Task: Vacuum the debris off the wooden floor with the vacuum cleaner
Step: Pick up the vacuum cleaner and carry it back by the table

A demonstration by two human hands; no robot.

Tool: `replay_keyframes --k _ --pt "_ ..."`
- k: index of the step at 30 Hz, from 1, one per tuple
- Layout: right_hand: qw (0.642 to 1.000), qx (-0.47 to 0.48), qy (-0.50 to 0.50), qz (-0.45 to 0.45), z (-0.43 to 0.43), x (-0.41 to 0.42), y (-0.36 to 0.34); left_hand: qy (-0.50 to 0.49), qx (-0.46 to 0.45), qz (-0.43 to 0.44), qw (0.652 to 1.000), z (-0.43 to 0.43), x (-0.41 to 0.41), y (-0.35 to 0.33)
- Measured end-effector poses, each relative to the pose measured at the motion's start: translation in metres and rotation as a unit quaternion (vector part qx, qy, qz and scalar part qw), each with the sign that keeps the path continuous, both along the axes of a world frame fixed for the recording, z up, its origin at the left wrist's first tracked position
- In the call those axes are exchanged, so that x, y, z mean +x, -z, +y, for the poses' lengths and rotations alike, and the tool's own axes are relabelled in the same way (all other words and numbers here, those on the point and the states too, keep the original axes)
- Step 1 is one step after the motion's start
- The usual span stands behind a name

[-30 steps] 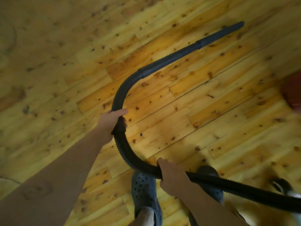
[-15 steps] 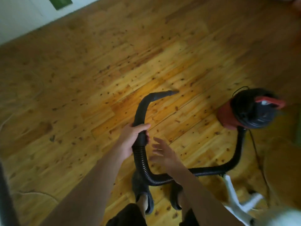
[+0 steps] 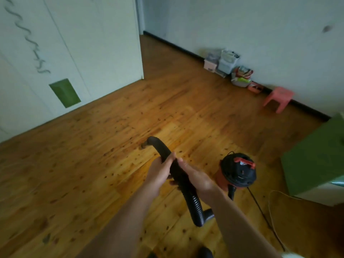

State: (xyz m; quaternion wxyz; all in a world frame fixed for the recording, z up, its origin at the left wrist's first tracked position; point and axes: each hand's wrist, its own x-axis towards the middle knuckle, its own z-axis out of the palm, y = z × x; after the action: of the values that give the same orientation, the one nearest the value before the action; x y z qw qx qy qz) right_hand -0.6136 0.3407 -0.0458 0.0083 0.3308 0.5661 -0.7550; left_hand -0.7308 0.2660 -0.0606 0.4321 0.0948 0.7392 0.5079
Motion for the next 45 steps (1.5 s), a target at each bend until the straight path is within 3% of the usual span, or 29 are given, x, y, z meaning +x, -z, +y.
replay_keyframes --k 3,6,8,11,14,17,22,27,34,36,38,41,43,45 --pt "0.987 0.155 -0.03 -0.039 0.018 0.011 -0.039 0.05 -0.014 0.076 0.996 0.013 0.003 -0.037" --pt "0.967 0.244 -0.027 -0.072 0.044 0.023 -0.062 0.135 -0.02 0.201 0.97 0.024 0.008 -0.066" --pt "0.956 0.283 -0.027 -0.078 0.067 0.039 -0.075 0.198 -0.025 0.332 0.922 0.038 0.013 -0.09" --pt "0.945 0.311 -0.047 -0.086 0.092 0.053 -0.086 0.216 -0.023 0.487 0.846 0.051 0.015 -0.12" --pt "0.941 0.318 -0.072 -0.086 0.118 0.074 -0.097 0.318 -0.02 0.531 0.785 0.072 0.032 -0.138" --pt "0.944 0.309 -0.087 -0.068 0.138 0.092 -0.105 0.421 -0.101 0.543 0.719 0.098 0.051 -0.141" --pt "0.939 0.318 -0.117 -0.049 0.164 0.115 -0.111 0.407 -0.125 0.551 0.718 0.13 0.08 -0.121" --pt "0.941 0.313 -0.125 -0.026 0.194 0.117 -0.112 0.342 -0.033 0.578 0.74 0.155 0.079 -0.108" --pt "0.972 0.233 -0.017 0.01 0.23 0.079 -0.08 0.321 -0.036 0.578 0.749 0.222 0.035 -0.081" --pt "0.978 0.204 0.043 0.015 0.245 0.06 -0.068 0.3 -0.071 0.529 0.791 0.249 0.015 -0.066" --pt "0.98 0.182 0.085 0.015 0.254 0.035 -0.059 0.254 -0.064 0.41 0.874 0.274 -0.004 -0.053" --pt "0.98 0.132 0.15 0.003 0.264 -0.012 -0.042 0.071 -0.046 0.201 0.976 0.308 -0.036 -0.038" --pt "0.974 0.111 0.195 -0.004 0.266 -0.04 -0.03 -0.07 -0.046 -0.027 0.996 0.332 -0.059 -0.031" --pt "0.97 0.091 0.225 -0.003 0.263 -0.06 -0.019 -0.099 0.004 -0.283 0.954 0.351 -0.079 -0.027"
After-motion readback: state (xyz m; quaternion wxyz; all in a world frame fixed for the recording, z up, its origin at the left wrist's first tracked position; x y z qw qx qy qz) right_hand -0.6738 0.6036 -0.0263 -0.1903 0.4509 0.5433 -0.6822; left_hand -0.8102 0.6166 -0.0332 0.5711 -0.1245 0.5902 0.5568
